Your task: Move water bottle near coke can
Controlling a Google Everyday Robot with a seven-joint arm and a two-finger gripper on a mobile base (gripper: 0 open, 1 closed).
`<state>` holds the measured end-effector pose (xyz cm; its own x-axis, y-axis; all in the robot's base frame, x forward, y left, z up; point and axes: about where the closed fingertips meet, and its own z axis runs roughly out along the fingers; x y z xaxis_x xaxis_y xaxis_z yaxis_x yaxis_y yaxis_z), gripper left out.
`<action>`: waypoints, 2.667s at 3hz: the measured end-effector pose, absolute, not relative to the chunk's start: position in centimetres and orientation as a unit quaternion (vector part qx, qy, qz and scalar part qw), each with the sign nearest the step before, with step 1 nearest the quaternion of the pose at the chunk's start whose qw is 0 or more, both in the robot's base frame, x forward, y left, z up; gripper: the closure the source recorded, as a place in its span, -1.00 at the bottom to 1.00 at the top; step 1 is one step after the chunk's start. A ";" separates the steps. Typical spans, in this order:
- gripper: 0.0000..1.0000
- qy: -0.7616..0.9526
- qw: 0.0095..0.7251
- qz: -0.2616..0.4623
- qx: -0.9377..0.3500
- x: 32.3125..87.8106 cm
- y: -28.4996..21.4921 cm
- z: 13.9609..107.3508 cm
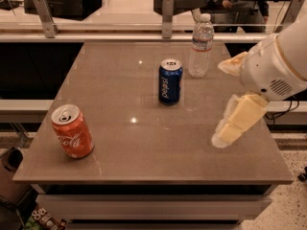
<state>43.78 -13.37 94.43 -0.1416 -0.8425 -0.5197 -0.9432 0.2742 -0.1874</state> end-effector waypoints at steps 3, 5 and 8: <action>-1.00 0.717 0.344 0.190 -0.575 44.3 -4.8 92.2; -1.00 0.698 0.387 0.219 -0.562 45.2 -1.2 93.5; -1.00 0.670 0.427 0.286 -0.535 45.6 4.7 89.0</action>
Offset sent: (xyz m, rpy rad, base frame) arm 0.0045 0.0871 -0.0371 0.2944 0.0109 0.0655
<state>45.57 4.67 88.97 -0.0625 -0.4734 -0.8786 -0.9620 0.2629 -0.0732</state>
